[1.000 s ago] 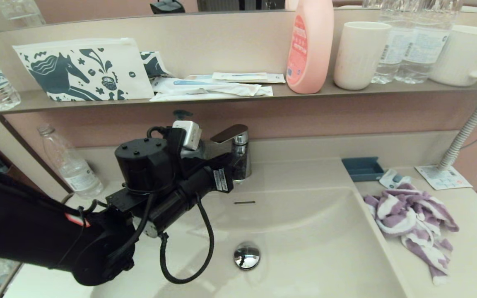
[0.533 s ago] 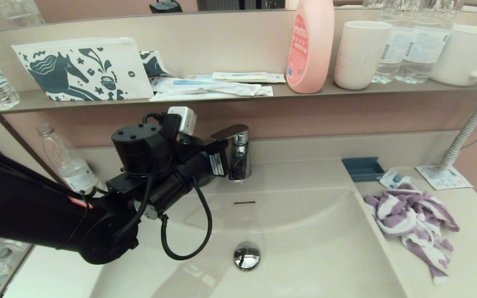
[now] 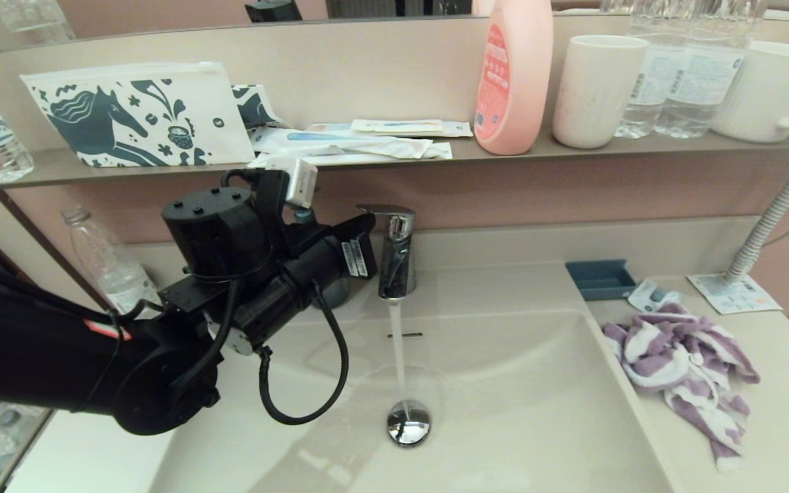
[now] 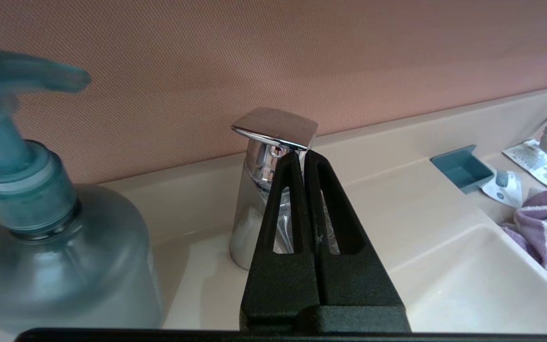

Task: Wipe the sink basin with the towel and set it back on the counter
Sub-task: Turn on the faucet, then turn off the faucet

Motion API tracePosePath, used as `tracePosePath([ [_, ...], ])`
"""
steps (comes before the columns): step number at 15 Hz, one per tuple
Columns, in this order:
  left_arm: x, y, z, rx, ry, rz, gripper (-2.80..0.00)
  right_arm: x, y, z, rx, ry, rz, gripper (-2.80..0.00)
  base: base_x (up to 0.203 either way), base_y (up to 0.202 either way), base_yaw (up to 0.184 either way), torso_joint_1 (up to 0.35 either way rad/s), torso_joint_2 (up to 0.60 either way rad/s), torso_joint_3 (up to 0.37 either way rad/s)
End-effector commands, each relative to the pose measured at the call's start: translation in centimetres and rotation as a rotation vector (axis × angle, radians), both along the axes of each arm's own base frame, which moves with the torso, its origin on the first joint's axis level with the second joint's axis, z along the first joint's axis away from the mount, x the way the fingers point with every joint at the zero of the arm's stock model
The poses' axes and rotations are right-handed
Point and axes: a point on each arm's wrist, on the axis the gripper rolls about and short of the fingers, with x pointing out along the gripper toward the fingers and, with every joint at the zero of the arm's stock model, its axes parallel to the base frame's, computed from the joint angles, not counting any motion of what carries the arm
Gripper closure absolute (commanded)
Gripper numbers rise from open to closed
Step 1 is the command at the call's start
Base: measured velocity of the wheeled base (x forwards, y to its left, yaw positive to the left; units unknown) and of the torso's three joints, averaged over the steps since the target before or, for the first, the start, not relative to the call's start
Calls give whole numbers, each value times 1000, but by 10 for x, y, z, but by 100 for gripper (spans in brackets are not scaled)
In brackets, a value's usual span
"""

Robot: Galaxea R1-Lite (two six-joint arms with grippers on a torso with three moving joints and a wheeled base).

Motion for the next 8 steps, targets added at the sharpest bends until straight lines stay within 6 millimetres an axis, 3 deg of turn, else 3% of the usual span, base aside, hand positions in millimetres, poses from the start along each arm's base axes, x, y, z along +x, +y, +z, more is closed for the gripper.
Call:
tracePosePath([
  [1, -5, 3, 0, 1, 4, 0, 0, 0, 0, 0, 0, 0, 0, 0, 0, 0, 0, 0, 0, 0],
  [4, -26, 5, -14, 27, 53, -30, 0, 0, 0, 0, 0, 0, 0, 0, 0, 0, 0, 0, 0, 0],
  [8, -27, 5, 5, -4, -4, -27, 0, 0, 0, 0, 0, 0, 0, 0, 0, 0, 0, 0, 0, 0],
])
